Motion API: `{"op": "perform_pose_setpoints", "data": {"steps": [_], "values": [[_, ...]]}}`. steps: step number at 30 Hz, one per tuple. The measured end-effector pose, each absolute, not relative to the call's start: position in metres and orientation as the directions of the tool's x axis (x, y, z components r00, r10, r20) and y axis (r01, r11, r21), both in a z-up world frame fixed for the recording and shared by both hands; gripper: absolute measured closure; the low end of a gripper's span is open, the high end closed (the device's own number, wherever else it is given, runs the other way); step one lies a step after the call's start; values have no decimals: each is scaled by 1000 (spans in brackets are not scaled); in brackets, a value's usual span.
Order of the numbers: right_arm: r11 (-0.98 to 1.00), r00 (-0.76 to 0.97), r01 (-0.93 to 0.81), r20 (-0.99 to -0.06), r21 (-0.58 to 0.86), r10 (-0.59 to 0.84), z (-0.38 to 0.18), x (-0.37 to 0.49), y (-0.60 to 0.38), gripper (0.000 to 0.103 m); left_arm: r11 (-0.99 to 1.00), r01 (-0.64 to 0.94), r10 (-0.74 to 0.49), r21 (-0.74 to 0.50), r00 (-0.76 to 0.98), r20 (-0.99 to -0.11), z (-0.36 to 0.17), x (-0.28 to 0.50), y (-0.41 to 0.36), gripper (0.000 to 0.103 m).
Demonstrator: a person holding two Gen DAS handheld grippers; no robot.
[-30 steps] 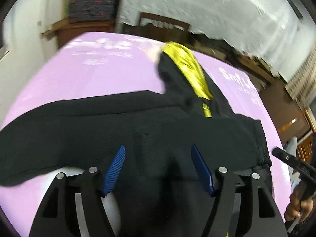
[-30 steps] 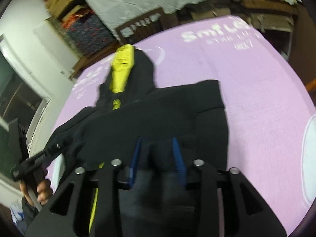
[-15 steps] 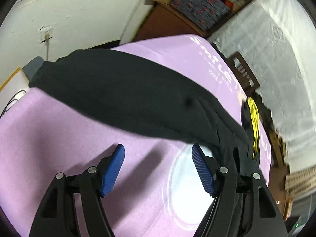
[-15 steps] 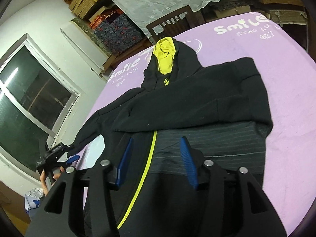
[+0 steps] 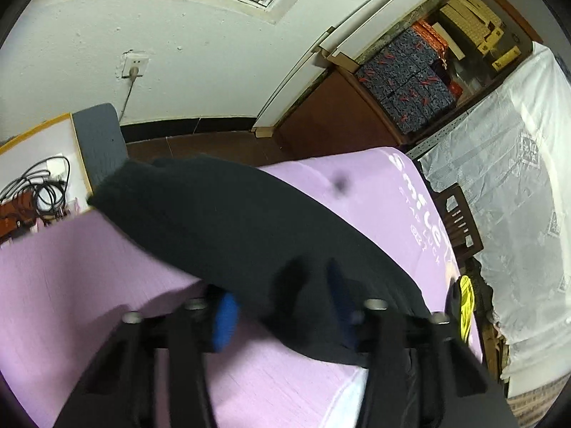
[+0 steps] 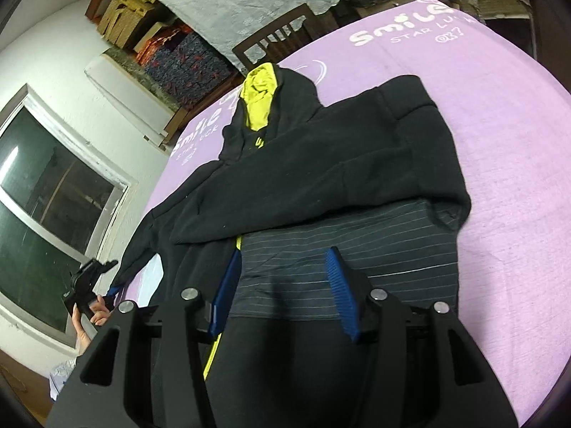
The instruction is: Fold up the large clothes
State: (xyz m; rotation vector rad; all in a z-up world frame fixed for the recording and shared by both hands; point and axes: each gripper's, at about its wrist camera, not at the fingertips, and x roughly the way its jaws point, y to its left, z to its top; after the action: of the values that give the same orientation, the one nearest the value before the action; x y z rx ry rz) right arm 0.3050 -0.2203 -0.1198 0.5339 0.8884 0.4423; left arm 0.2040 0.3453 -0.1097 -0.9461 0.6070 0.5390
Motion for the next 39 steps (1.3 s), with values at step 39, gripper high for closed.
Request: {"op": "perform_pose_setpoints", "data": {"steps": [39], "values": [[740, 638, -5, -567, 673, 521, -120, 315, -273, 53, 999, 29, 8, 35, 647, -762, -98, 348, -66, 95]]}}
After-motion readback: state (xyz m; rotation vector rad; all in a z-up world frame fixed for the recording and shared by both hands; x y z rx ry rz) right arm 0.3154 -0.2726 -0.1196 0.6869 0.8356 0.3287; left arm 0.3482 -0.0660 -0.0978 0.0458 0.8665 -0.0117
